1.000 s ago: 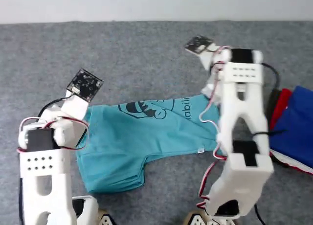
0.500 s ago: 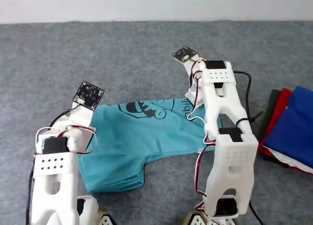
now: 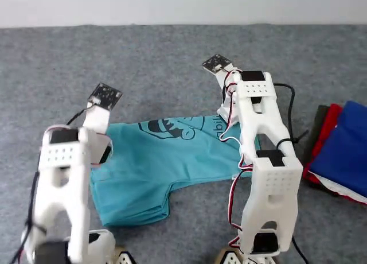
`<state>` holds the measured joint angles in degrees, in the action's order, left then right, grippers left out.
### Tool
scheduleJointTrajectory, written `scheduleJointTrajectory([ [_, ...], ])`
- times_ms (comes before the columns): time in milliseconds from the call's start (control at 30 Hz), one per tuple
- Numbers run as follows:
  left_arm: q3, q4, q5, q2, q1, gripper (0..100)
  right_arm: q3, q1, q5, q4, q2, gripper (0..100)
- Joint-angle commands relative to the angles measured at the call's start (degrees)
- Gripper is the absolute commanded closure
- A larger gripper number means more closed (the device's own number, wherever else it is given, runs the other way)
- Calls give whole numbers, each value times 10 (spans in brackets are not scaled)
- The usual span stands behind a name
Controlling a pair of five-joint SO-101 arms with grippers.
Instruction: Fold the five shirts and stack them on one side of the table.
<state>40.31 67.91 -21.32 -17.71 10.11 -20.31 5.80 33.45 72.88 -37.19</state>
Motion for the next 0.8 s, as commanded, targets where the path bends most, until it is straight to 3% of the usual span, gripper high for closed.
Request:
scheduleJointTrajectory([
  [0, -65, 9, 7, 95, 2, 985, -40, -13, -5, -10, -12, 990],
  [300, -127, 68, 6, 226, 4, 985, -174, -57, -4, 8, -125, 990],
  [600, -124, 74, -14, 200, 71, 985, -362, -73, -4, 98, -195, 990],
  [767, -138, 107, -18, 164, 61, 985, -455, -49, -4, 181, -198, 990],
])
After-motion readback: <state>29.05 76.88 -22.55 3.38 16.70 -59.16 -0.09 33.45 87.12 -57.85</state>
